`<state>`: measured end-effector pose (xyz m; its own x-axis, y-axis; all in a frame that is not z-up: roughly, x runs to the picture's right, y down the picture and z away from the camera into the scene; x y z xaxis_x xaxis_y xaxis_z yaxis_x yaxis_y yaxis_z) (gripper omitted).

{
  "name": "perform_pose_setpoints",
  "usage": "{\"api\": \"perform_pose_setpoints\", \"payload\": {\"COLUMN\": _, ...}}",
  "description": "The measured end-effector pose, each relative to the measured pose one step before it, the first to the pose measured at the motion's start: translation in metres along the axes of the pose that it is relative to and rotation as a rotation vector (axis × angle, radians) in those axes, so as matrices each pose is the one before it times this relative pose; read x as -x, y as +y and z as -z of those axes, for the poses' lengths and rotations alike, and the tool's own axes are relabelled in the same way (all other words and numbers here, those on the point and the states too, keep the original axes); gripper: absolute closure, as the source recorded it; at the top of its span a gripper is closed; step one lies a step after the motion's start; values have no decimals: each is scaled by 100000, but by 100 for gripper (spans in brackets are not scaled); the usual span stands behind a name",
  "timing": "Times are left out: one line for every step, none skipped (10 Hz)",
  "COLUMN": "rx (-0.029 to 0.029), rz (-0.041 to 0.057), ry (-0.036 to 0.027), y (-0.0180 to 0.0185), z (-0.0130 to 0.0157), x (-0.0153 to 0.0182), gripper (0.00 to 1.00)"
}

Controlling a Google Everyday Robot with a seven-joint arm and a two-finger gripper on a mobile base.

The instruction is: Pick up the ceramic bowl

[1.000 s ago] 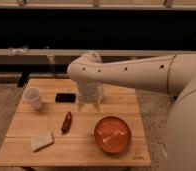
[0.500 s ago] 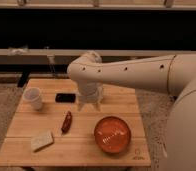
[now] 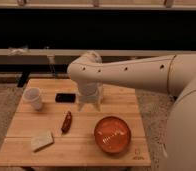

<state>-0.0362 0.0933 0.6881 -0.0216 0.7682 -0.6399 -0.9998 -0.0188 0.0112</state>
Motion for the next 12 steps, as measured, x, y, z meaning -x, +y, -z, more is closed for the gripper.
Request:
{"api": "perform_pose_setpoints", "payload": {"rx": -7, "rz": 0, "ry": 0, "y": -1, "z": 1, "x": 1, "gripper": 35}}
{"api": "perform_pose_setpoints", "payload": {"rx": 1, "rz": 2, "ry": 1, "y": 1, "z": 1, "x": -2, "gripper": 35}}
{"api": "perform_pose_setpoints", "payload": {"rx": -4, "rz": -6, "ry": 0, "y": -3, "z": 0, "x": 2, "gripper": 35}}
{"api": "perform_pose_setpoints", "payload": {"rx": -5, "rz": 7, "ry": 4, "y": 1, "z": 1, "x": -3, "gripper": 35}}
{"api": "perform_pose_setpoints", "payload": {"rx": 1, "rz": -3, "ry": 6, "y": -1, "z": -1, "x": 0, "gripper": 35}}
{"api": "perform_pose_setpoints", "payload": {"rx": 1, "rz": -3, "ry": -3, "y": 1, "z": 0, "x": 1, "gripper": 35}}
{"api": "perform_pose_setpoints", "payload": {"rx": -8, "rz": -19, "ry": 14, "y": -21, "z": -7, "x": -8, "gripper": 35}}
{"api": "perform_pose_setpoints", "payload": {"rx": 194, "rz": -397, "ry": 233, "y": -104, "z": -14, "x": -31, "gripper": 35}}
{"api": "perform_pose_setpoints", "payload": {"rx": 544, "rz": -709, "ry": 941, "y": -293, "z": -227, "x": -52, "gripper": 35}}
{"api": "perform_pose_setpoints", "payload": {"rx": 1110, "rz": -1422, "ry": 391, "y": -925, "z": -324, "x": 14, "gripper": 35}}
{"api": "perform_pose_setpoints", "payload": {"rx": 1514, "rz": -2646, "ry": 513, "y": -1997, "z": -569, "x": -215, "gripper": 35}}
{"api": "perform_pose_setpoints", "payload": {"rx": 809, "rz": -2015, "ry": 368, "y": -1613, "z": -391, "x": -228, "gripper": 35}}
